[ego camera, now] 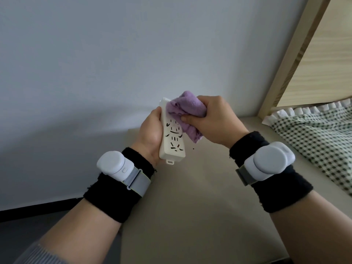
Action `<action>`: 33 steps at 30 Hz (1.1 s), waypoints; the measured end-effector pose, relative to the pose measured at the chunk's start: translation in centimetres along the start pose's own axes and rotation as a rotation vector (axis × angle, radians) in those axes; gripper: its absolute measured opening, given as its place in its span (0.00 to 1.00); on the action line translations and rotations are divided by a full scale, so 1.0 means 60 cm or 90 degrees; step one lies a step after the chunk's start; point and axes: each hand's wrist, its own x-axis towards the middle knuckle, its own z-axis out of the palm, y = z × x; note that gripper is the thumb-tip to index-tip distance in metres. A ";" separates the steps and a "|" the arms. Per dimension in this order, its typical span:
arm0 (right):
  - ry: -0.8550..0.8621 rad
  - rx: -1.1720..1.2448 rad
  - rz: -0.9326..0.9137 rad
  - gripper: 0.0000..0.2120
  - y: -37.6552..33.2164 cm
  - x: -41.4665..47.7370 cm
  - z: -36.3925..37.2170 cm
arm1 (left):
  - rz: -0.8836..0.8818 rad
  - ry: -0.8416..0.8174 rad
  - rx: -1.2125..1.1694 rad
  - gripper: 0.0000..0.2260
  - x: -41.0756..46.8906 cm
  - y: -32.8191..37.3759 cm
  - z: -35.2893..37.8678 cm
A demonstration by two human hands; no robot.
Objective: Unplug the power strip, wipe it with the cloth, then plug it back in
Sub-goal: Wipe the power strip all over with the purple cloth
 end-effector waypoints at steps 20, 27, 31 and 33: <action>0.015 -0.002 0.007 0.09 -0.009 -0.003 -0.004 | -0.028 -0.044 -0.008 0.18 -0.014 0.005 0.013; -0.072 0.080 -0.001 0.07 -0.014 -0.007 -0.003 | -0.014 -0.193 -0.025 0.22 -0.014 0.001 0.003; -0.009 0.086 0.027 0.08 -0.017 -0.005 0.017 | 0.002 -0.259 -0.029 0.20 -0.013 0.007 0.008; -0.004 0.130 0.049 0.09 -0.014 -0.001 0.008 | -0.007 -0.224 -0.030 0.21 -0.007 0.005 0.005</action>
